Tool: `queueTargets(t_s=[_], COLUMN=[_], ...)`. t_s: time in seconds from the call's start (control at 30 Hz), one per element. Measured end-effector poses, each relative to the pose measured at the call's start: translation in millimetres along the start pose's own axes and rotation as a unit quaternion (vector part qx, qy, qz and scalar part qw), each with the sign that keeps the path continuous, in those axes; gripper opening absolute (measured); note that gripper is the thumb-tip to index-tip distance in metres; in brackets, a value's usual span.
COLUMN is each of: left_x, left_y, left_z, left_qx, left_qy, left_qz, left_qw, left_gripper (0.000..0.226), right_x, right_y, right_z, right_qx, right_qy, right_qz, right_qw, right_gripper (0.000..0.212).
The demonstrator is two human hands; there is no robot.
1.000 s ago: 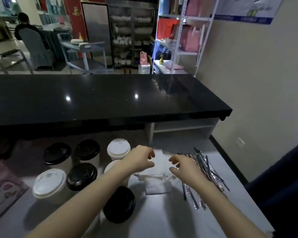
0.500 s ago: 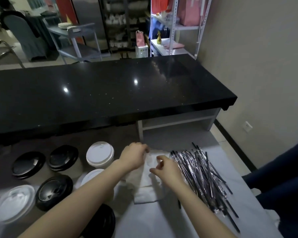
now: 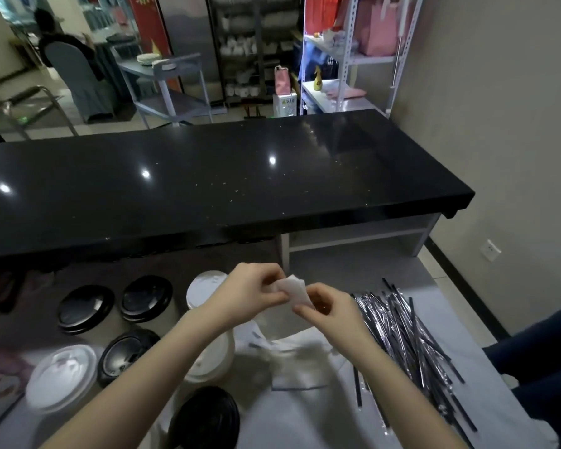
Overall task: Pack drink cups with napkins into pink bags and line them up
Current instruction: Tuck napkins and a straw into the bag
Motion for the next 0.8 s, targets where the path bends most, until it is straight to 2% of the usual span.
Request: queueTargets(t_s=[0.1,0.2,0.33,0.43,0.6,0.67,0.8], left_x=[-36.1,-74.3,-126.1,-160.5,-225.7,-250.9,-304.2], left_y=[-9.0,-3.8,27.6,62.5,124.5,147.5,198.1], left_z=[-19.1,-47.0,-97.5,-144.5,-244.0,-285.2,-368.6], left_qx=[0.013,0.004,-0.043,-0.089,-0.147,-0.162,-0.188], left_qy=[-0.071,-0.12,-0.129,-0.118,-0.221,-0.246,-0.316], left_qz=[-0.044,-0.07,-0.036,-0.041,-0.037,-0.035,-0.003], left_qw=[0.996,0.99,0.99,0.988,0.963,0.955,0.93], left_gripper=[0.01,0.012,0.013,0.013,0.023,0.019,0.021], right_x=[-1.4,13.4,60.2,114.0,227.0,273.1,351.4], right_y=[44.9,93.0,151.4,191.0,253.2,278.6,328.6], right_z=[1.0,5.0,11.1,13.1,3.6,-2.7,-12.3], right_qx=[-0.044,-0.096,-0.153,-0.191,-0.246,-0.265,-0.312], right_qy=[-0.011,0.018,0.076,0.113,0.186,0.21,0.22], right_qz=[0.003,-0.027,-0.061,-0.058,-0.047,-0.045,-0.046], right_qw=[0.999,0.995,0.983,0.973,0.95,0.94,0.923], right_gripper=[0.011,0.011,0.012,0.009,0.008,0.008,0.012])
Point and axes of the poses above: each hand's wrist, its own z-axis towards the middle knuckle, its own x-axis out of the palm, y = z × x, the point moved 7 cm from there along z, towards the middle knuckle
